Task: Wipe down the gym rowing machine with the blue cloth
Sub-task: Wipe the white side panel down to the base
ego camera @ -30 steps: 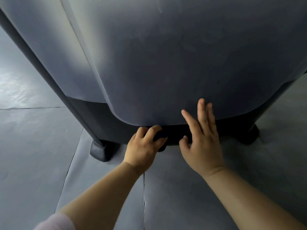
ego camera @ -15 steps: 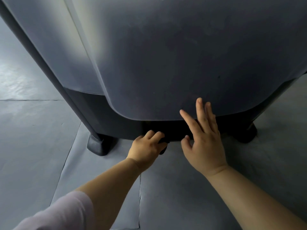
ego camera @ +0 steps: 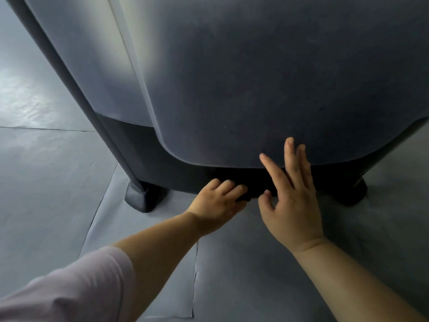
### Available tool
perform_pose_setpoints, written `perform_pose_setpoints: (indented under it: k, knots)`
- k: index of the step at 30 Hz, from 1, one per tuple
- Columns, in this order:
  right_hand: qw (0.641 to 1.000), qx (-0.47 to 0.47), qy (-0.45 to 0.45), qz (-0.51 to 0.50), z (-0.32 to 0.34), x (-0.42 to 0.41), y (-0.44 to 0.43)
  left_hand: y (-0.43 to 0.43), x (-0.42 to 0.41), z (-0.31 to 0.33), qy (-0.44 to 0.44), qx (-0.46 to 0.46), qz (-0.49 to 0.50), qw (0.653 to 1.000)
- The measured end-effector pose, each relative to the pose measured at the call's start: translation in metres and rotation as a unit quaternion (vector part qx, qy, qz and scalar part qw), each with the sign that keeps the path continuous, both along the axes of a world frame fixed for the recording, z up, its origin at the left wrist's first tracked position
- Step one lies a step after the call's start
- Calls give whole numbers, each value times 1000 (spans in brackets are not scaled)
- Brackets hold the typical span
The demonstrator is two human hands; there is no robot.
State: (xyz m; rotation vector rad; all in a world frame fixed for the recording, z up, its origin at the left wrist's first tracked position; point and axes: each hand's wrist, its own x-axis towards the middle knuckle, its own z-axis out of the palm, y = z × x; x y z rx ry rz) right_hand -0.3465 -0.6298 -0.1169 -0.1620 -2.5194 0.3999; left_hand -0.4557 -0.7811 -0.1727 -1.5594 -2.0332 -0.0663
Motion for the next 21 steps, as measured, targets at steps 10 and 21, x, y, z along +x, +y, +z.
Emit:
perform_pose_setpoints:
  k: [10, 21]
  knots:
    - [965, 187, 112, 144, 82, -26, -1, -38, -3, 10, -102, 68, 102, 987]
    - [866, 409, 91, 271, 187, -62, -8, -37, 32, 70, -103, 340, 236, 905]
